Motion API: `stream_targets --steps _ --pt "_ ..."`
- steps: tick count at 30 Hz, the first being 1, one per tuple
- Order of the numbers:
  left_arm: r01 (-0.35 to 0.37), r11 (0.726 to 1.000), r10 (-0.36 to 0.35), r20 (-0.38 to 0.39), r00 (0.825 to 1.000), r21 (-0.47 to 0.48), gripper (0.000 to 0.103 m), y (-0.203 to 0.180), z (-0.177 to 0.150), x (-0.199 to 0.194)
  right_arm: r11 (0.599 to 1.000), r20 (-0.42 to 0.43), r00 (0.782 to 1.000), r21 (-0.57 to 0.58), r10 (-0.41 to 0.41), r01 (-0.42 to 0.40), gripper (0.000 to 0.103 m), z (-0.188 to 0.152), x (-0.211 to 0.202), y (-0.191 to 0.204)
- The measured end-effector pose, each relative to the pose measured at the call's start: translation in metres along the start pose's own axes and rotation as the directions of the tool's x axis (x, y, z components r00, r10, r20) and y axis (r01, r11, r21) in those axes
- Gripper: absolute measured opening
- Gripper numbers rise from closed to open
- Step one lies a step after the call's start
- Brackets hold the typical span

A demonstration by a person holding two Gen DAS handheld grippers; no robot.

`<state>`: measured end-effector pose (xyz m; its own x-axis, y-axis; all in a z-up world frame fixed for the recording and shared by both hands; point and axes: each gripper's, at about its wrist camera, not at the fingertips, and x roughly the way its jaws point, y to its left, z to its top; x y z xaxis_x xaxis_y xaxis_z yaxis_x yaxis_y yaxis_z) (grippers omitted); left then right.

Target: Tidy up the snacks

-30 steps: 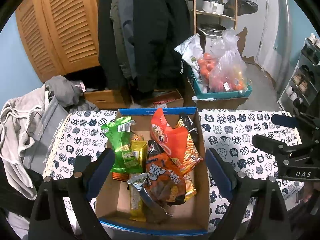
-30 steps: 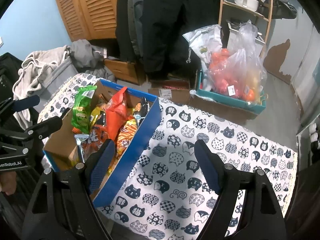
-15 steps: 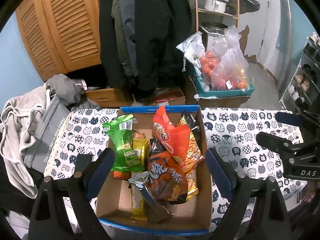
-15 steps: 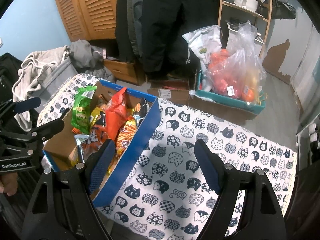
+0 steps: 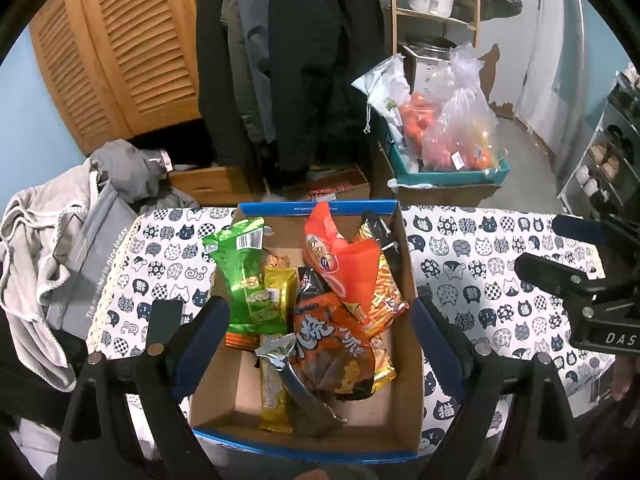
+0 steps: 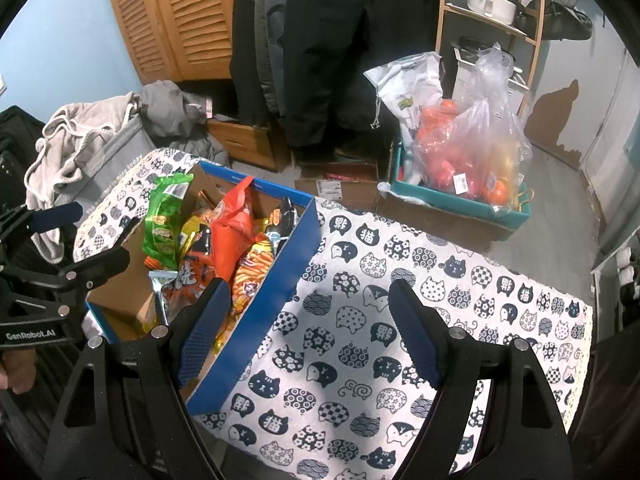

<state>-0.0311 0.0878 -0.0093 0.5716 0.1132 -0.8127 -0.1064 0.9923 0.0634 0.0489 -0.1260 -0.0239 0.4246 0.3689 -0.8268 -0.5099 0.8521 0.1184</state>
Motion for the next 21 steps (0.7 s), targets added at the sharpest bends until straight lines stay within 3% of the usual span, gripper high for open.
stream_targets --steps 21 --pt "0.006 1.000 -0.006 -0.015 1.000 -0.001 0.093 -0.0028 -0.0004 0.0006 1.000 0.000 1.000 -0.002 -0.001 0.001 0.081 0.0000 0.0001 0.0007"
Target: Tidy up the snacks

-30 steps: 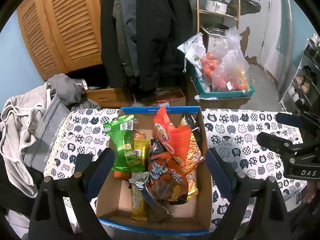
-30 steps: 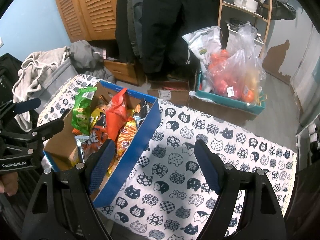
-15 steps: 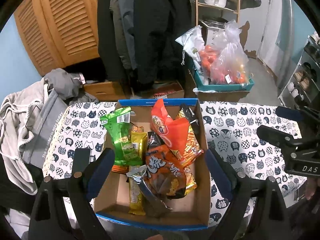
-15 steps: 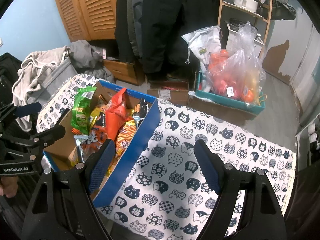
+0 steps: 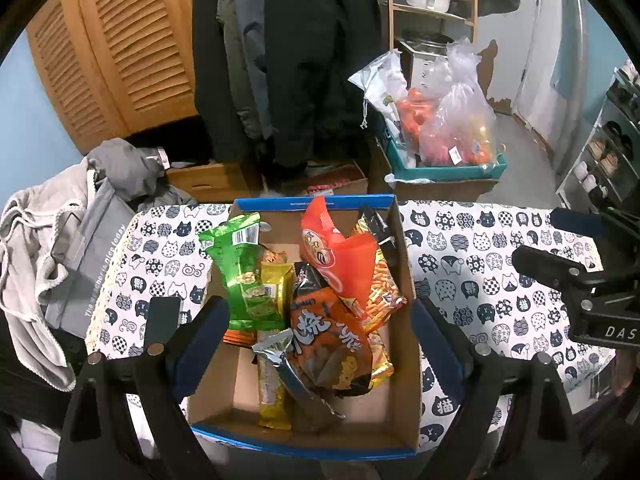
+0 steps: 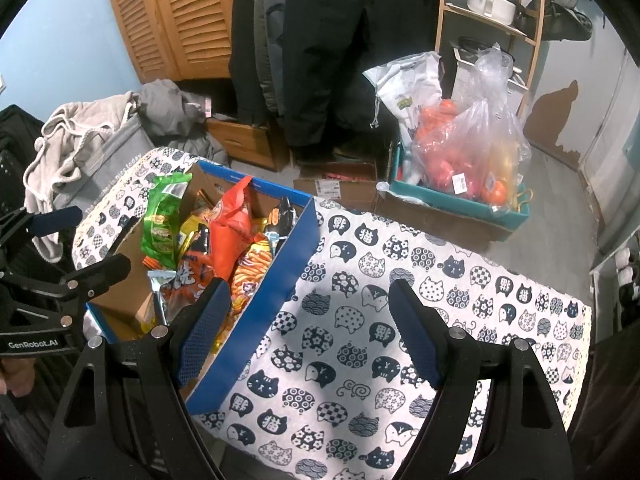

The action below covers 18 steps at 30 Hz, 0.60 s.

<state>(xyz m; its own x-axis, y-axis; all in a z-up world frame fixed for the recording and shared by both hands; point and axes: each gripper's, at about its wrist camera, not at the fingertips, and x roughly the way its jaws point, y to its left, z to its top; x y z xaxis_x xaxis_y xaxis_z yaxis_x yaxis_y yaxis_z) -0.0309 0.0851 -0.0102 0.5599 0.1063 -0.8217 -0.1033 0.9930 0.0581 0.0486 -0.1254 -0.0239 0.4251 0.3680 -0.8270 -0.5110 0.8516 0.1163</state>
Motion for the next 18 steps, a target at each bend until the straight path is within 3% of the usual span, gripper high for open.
stream_targets --steps 18 --pt "0.011 1.000 -0.011 -0.003 1.000 0.002 0.093 -0.0005 -0.0023 0.0010 1.000 -0.001 1.000 0.004 -0.002 0.002 0.081 0.0004 0.0006 -0.0005"
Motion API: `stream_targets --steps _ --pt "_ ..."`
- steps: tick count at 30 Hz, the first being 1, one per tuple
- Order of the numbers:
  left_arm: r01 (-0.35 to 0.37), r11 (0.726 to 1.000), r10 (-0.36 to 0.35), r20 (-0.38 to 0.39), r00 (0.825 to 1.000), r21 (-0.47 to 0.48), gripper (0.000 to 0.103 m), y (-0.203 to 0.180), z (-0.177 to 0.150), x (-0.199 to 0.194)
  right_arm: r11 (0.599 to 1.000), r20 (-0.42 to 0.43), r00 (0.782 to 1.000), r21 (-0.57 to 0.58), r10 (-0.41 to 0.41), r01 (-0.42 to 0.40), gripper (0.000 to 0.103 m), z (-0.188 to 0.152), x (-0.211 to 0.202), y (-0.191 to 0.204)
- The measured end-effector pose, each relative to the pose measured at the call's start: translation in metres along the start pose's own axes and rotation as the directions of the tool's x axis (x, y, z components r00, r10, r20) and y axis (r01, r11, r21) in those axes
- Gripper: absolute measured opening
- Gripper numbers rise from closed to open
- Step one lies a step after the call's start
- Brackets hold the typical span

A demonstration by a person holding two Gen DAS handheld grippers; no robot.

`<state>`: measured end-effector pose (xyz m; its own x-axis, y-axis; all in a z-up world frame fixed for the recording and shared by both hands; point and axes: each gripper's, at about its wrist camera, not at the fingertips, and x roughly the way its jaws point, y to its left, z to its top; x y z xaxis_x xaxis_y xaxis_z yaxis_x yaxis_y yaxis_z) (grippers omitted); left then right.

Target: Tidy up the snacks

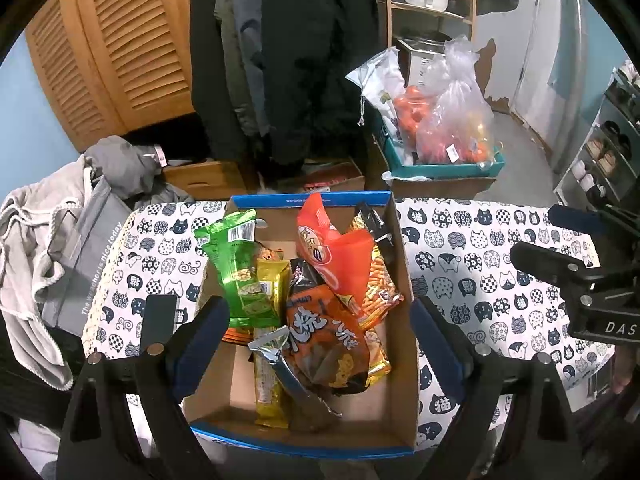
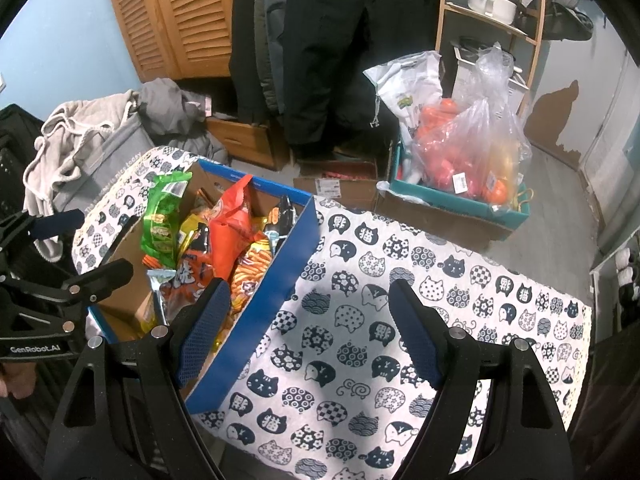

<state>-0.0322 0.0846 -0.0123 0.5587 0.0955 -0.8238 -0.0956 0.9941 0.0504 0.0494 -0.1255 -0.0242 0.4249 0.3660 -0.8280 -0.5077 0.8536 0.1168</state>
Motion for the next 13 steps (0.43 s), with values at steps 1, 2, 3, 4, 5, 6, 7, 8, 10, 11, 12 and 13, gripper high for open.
stream_targets --steps 1,2,3,4,5,6,7,8,10,11,12,13 --pt "0.000 1.000 0.000 0.000 1.000 0.001 0.093 0.0000 0.0001 0.0001 1.000 -0.001 1.000 0.003 0.001 -0.001 0.081 -0.0002 0.0003 -0.0011" --pt "-0.001 1.000 0.001 -0.002 1.000 0.001 0.093 0.0001 0.0000 0.0001 1.000 0.000 1.000 0.003 0.001 -0.001 0.081 -0.0004 0.0001 -0.0015" --pt "0.000 1.000 0.000 -0.002 1.000 0.001 0.093 0.0001 -0.0006 -0.0003 1.000 0.000 1.000 0.001 0.001 -0.001 0.081 -0.0007 -0.0001 -0.0016" --pt "0.000 1.000 0.000 -0.001 1.000 0.001 0.093 0.0002 0.0000 -0.0001 1.000 0.000 1.000 -0.002 0.001 -0.001 0.081 -0.0003 -0.0001 -0.0015" --pt "0.000 1.000 0.000 -0.002 1.000 0.002 0.093 0.0000 -0.0002 -0.0003 1.000 0.000 1.000 -0.003 0.000 0.000 0.081 -0.0004 -0.0001 -0.0018" --pt "0.001 1.000 0.000 -0.002 1.000 0.004 0.093 0.0002 -0.0001 0.0001 1.000 0.000 1.000 -0.001 0.000 0.000 0.081 0.0000 0.0000 -0.0015" --pt "0.001 1.000 -0.001 -0.003 1.000 0.006 0.093 -0.0003 -0.0002 0.0003 1.000 -0.002 1.000 0.000 0.001 -0.001 0.081 0.0001 0.0001 -0.0015" --pt "0.000 1.000 0.000 -0.004 1.000 0.009 0.093 -0.0008 -0.0004 0.0002 1.000 -0.002 1.000 0.001 0.001 -0.001 0.081 -0.0001 0.0002 -0.0019" --pt "-0.003 1.000 0.003 -0.008 1.000 0.011 0.093 -0.0020 -0.0005 0.0017 1.000 -0.001 1.000 -0.001 -0.001 0.001 0.081 0.0001 0.0000 -0.0014" --pt "-0.004 1.000 0.004 -0.010 1.000 0.011 0.093 -0.0021 -0.0006 0.0023 1.000 -0.001 1.000 -0.001 -0.001 0.001 0.081 -0.0001 0.0001 -0.0017" --pt "-0.005 1.000 0.005 -0.014 1.000 0.011 0.093 -0.0022 -0.0006 0.0030 1.000 0.000 1.000 -0.001 0.000 0.000 0.081 0.0001 -0.0001 -0.0014" --pt "-0.006 1.000 0.006 -0.016 1.000 0.010 0.093 -0.0027 -0.0006 0.0036 1.000 0.000 1.000 0.000 -0.001 0.001 0.081 -0.0003 0.0002 -0.0026"
